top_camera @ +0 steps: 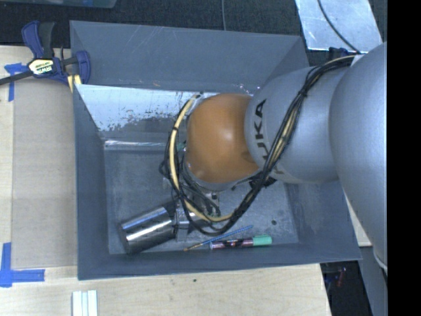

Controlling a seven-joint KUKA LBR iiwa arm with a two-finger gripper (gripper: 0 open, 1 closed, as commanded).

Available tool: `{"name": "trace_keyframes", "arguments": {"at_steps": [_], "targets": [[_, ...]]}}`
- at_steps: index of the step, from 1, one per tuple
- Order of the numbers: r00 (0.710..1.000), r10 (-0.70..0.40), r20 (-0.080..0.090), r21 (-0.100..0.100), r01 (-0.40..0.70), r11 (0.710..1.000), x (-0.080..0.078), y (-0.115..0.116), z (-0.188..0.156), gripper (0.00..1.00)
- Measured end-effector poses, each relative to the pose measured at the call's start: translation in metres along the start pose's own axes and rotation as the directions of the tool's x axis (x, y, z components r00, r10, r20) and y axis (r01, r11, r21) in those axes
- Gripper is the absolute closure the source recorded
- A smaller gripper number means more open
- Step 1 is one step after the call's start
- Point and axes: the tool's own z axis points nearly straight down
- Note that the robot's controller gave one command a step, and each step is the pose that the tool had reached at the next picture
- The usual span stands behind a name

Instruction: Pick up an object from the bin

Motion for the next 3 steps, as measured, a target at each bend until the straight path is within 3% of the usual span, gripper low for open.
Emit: {"name": "trace_keyframes", "arguments": {"at_steps": [1,2,3], "targets": [[1.0,0.003,0.007,-0.001,-0.003,1.0,-0.002,0.0,-0.003,0.0],[0.996,0.083,0.007,-0.001,-0.083,0.997,0.015,0.012,0.032,0.0],[0.996,0.091,0.014,-0.002,-0.091,0.996,-0.006,-0.024,0.029,0.0]]}}
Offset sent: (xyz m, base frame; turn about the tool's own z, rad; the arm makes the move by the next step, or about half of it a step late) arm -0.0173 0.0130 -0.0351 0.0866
